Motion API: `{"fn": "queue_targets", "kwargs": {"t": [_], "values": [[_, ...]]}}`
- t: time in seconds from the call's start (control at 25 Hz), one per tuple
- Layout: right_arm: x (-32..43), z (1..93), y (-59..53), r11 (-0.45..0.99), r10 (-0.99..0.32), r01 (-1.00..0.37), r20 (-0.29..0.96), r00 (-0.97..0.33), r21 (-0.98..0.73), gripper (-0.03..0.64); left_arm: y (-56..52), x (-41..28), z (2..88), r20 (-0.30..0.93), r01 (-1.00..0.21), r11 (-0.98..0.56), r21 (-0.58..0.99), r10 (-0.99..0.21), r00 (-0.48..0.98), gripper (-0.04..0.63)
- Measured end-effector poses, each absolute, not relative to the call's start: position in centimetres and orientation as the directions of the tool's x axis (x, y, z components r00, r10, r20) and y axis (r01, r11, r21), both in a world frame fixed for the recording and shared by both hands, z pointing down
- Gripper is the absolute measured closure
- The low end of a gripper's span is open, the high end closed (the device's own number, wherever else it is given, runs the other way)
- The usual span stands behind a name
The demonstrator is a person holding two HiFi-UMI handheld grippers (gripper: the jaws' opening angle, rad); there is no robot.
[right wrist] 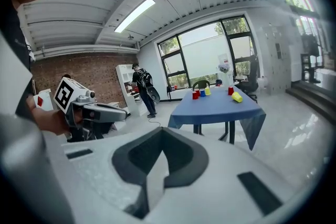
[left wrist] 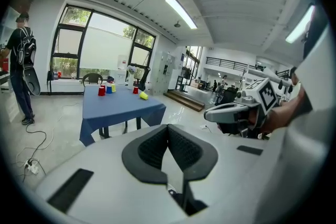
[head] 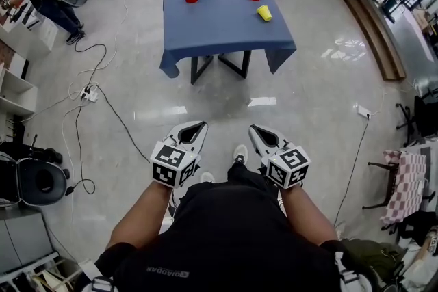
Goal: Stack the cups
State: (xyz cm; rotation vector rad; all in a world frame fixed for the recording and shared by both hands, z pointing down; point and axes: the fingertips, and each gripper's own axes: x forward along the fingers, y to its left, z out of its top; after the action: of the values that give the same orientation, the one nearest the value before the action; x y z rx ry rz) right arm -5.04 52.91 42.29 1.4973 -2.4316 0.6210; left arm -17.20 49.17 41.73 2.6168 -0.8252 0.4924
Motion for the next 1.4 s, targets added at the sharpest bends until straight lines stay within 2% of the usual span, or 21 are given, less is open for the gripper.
{"fn": "queue_targets", "kwargs": {"t": [0.56,1.4], "values": [[-2.9,42.6,45.0,0.404,-0.794,-0.876,0.374,-0.479,-0.263,0.615,43.1,-15.4,42.9,0.45,-0.631,-0.738,0.241,-0.491,0.746,0.591],[8.8,42.3,29.2,0.507,-0.752,-0.825,0.338,-0.565,-0.251,0.615,27.5,-4.9,40.8,0.426,-0.734,-0.656,0.176,-0.621,0.658,0.592]]}}
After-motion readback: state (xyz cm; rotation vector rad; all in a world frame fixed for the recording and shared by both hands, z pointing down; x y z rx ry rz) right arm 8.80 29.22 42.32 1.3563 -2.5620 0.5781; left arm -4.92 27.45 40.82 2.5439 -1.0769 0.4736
